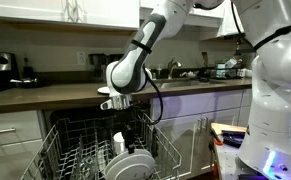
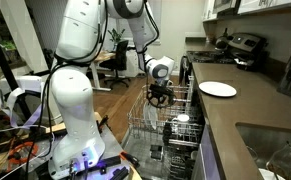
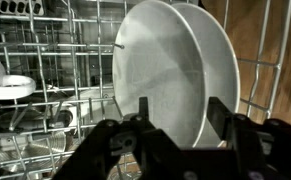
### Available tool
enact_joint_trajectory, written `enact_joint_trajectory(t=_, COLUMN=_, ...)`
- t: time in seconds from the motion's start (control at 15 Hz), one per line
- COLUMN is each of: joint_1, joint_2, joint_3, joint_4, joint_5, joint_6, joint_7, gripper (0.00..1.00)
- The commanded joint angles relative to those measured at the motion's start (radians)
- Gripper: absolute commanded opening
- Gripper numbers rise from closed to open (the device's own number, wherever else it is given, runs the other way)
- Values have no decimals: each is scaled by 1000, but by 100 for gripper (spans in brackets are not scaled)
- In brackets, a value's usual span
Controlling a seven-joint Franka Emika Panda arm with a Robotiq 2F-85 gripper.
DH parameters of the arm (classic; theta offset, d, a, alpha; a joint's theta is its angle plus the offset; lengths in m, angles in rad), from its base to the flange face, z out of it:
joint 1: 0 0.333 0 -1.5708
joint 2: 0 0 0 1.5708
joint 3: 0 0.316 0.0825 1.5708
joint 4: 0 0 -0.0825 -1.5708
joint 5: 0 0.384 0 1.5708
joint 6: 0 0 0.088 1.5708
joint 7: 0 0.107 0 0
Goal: Move the front plate in the dishwasher to the front left corner of the dishwasher
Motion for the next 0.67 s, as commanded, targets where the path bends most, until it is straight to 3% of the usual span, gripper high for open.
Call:
enact_joint_trajectory(t=0.0, joint_1=6, joint_2=25, joint_3=-1, joint_4=17, joint_5=-27, joint_6=26, joint_7=39, gripper=62)
enact_joint_trajectory(t=0.13, joint_1=3, joint_2=30, joint_3=2, joint_4=17, joint_5=-25, joint_6=34, joint_7=37, gripper=57)
enact_joint_trajectory(t=0.2, joint_1=2, joint_2=32, joint_3=3, joint_4=17, joint_5=-24, joint_6=38, joint_7=36, gripper=50)
enact_joint_trajectory(t=0.27, joint_1=2, joint_2=34, joint_3=4, joint_4=16, joint_5=-24, joint_6=42, joint_7=35, gripper=33)
enact_joint_trajectory(t=0.33, joint_1=1, joint_2=36, joint_3=5, joint_4=16, joint_5=-23, joint_6=47, joint_7=34, gripper=27)
enact_joint_trajectory(t=0.47, joint_1=-2, joint_2=42, joint_3=9, joint_4=16, joint_5=-21, joint_6=61, joint_7=30, gripper=26)
enact_joint_trajectory(t=0.6, joint_1=-4, joint_2=47, joint_3=11, joint_4=16, joint_5=-20, joint_6=72, joint_7=27, gripper=12)
